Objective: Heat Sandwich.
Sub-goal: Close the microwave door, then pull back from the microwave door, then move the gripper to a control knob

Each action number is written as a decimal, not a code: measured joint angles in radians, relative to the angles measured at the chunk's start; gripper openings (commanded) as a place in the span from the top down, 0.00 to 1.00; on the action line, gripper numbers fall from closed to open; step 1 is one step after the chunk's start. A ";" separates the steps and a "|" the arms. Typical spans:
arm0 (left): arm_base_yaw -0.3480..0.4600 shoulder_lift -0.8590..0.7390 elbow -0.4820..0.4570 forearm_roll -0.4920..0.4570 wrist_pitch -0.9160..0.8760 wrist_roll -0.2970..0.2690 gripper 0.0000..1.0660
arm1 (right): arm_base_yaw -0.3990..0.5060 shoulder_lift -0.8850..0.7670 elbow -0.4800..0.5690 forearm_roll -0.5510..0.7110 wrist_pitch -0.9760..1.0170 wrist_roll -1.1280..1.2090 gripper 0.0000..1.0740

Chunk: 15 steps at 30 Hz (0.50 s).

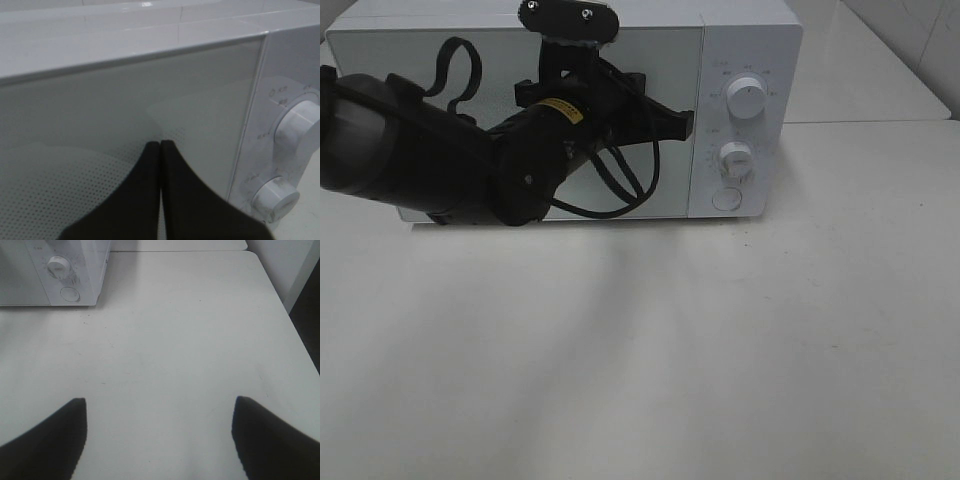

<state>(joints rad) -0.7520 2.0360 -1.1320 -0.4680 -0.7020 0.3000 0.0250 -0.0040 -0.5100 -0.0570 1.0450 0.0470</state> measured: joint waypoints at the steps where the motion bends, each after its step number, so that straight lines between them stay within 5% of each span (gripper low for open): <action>1: 0.000 -0.004 0.000 0.000 0.006 0.000 1.00 | 0.000 0.000 0.000 0.000 0.000 0.000 0.29; 15: -0.020 -0.127 0.190 -0.079 -0.026 0.000 1.00 | 0.000 0.000 0.000 0.000 0.000 0.000 0.29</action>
<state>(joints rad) -0.7720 1.9090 -0.9420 -0.5470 -0.7280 0.3000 0.0250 -0.0040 -0.5100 -0.0570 1.0450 0.0470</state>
